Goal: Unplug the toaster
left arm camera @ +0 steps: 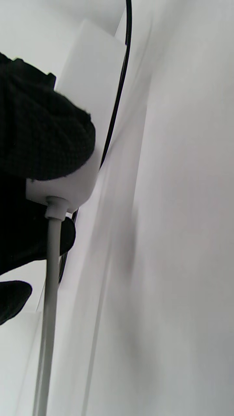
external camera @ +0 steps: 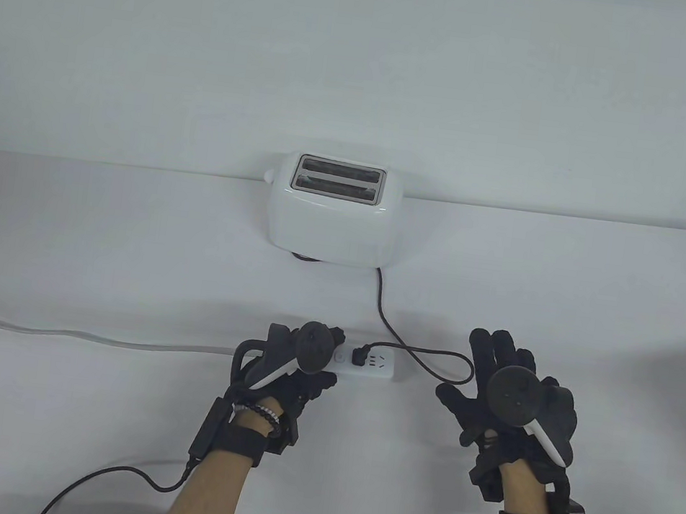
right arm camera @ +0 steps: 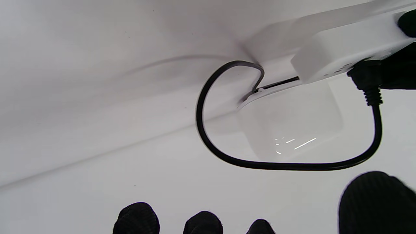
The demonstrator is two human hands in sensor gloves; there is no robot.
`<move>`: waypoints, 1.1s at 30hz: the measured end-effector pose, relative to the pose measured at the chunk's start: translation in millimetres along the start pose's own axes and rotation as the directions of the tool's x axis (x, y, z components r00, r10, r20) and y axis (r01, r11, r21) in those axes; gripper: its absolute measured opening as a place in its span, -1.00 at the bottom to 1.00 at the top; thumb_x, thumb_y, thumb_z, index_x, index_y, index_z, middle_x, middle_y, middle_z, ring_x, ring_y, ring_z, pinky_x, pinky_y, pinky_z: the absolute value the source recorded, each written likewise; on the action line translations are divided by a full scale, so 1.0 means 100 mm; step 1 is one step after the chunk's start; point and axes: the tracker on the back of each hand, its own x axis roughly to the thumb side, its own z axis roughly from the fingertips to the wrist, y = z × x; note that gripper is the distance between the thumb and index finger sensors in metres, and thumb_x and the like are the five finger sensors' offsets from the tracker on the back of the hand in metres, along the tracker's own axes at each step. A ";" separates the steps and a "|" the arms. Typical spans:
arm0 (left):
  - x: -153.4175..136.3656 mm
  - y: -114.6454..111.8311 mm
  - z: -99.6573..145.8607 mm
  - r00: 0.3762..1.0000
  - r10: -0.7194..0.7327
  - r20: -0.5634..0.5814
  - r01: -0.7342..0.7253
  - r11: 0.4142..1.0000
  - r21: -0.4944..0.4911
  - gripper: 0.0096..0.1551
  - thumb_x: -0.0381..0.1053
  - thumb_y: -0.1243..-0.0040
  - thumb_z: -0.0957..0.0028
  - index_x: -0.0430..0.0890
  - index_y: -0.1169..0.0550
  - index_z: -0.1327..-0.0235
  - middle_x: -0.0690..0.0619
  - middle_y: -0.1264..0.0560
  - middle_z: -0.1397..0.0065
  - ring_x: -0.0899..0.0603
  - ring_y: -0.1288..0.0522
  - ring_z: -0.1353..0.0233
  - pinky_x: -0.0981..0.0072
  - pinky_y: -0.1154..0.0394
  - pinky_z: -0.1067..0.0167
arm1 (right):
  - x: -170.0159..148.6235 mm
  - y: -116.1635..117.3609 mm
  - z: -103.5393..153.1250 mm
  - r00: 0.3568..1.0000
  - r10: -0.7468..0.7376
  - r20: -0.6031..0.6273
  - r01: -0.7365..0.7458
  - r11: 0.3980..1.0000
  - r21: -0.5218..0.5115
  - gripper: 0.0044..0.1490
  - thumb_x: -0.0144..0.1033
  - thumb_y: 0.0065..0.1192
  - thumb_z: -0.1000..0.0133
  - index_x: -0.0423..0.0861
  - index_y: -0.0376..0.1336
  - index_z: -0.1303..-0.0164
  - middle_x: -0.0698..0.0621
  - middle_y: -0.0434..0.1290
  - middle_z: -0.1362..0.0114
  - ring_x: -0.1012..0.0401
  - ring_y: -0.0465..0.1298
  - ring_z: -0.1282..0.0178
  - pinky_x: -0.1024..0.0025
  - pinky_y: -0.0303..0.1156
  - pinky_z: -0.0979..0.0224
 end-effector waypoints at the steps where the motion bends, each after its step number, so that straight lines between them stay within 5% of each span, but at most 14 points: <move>1: 0.04 -0.03 -0.01 1.000 -0.004 0.002 0.004 1.000 -0.003 -0.02 0.19 -0.39 0.10 0.35 -0.23 -0.65 0.20 -0.30 -0.75 -0.06 -0.42 -0.65 -0.18 -0.10 -0.73 | 0.00 0.00 0.00 1.000 0.000 0.004 0.000 1.000 0.002 0.29 0.39 0.26 0.17 0.10 -0.24 -0.62 -0.17 -0.17 -0.73 -0.42 0.00 -0.61 -0.69 -0.15 -0.31; 11: 0.05 -0.28 -0.15 0.997 0.003 -0.075 -0.006 0.999 -0.037 -0.05 0.19 -0.35 0.06 0.40 -0.20 -0.64 0.25 -0.27 -0.76 -0.07 -0.33 -0.72 -0.19 -0.02 -0.75 | 0.06 0.05 0.00 0.999 0.034 0.031 -0.035 0.999 0.015 0.27 0.35 0.28 0.17 0.10 -0.20 -0.62 -0.16 -0.12 -0.73 -0.38 0.06 -0.62 -0.67 -0.12 -0.33; 15: 0.02 -0.30 -0.15 0.996 0.018 -0.087 -0.023 0.998 -0.050 -0.06 0.20 -0.34 0.05 0.41 -0.20 -0.63 0.26 -0.28 -0.76 -0.08 -0.29 -0.74 -0.21 0.00 -0.74 | 0.27 0.00 0.04 0.986 0.111 0.125 -0.092 0.985 -0.143 0.17 0.26 0.37 0.18 0.07 -0.03 -0.59 -0.11 0.07 -0.70 -0.30 0.20 -0.59 -0.55 0.05 -0.40; 19: 0.02 -0.33 -0.13 0.996 0.017 -0.089 -0.021 0.999 -0.036 -0.06 0.20 -0.32 0.05 0.41 -0.18 -0.63 0.26 -0.27 -0.77 -0.09 -0.27 -0.75 -0.22 0.00 -0.74 | 0.70 0.02 -0.05 0.905 0.366 0.216 -0.305 0.914 -0.269 -0.03 0.11 0.44 0.17 0.01 0.20 -0.44 -0.05 0.33 -0.56 -0.09 0.42 -0.45 -0.25 0.29 -0.38; 24: -0.01 -0.34 -0.13 0.995 0.051 -0.091 -0.055 0.998 -0.043 -0.07 0.19 -0.32 0.04 0.42 -0.18 -0.63 0.26 -0.26 -0.77 -0.08 -0.25 -0.76 -0.22 0.01 -0.74 | 1.12 0.19 -0.38 0.745 0.638 0.196 -0.612 0.770 -0.183 -0.24 0.05 0.46 0.22 0.07 0.40 -0.22 0.03 0.55 -0.34 0.07 0.56 -0.25 -0.06 0.41 -0.29; 28: -0.01 -0.33 -0.13 0.994 0.058 -0.090 -0.063 0.997 -0.045 -0.07 0.19 -0.33 0.04 0.42 -0.17 -0.63 0.26 -0.26 -0.77 -0.08 -0.25 -0.76 -0.22 0.02 -0.74 | 1.25 0.24 -0.51 0.727 0.656 0.204 -0.627 0.755 -0.192 -0.47 -0.06 0.48 0.21 0.09 0.53 0.03 0.08 0.68 -0.09 0.16 0.62 -0.05 -0.01 0.46 -0.21; 33: -0.02 -0.33 -0.13 0.994 0.068 -0.088 -0.072 0.996 -0.048 -0.07 0.19 -0.33 0.03 0.42 -0.17 -0.63 0.26 -0.26 -0.78 -0.09 -0.24 -0.76 -0.22 0.02 -0.75 | 1.48 0.28 -0.54 0.678 0.695 0.240 -0.661 0.719 -0.213 -0.50 -0.12 0.45 0.19 0.08 0.53 0.05 0.07 0.66 -0.08 0.15 0.59 -0.08 -0.04 0.42 -0.25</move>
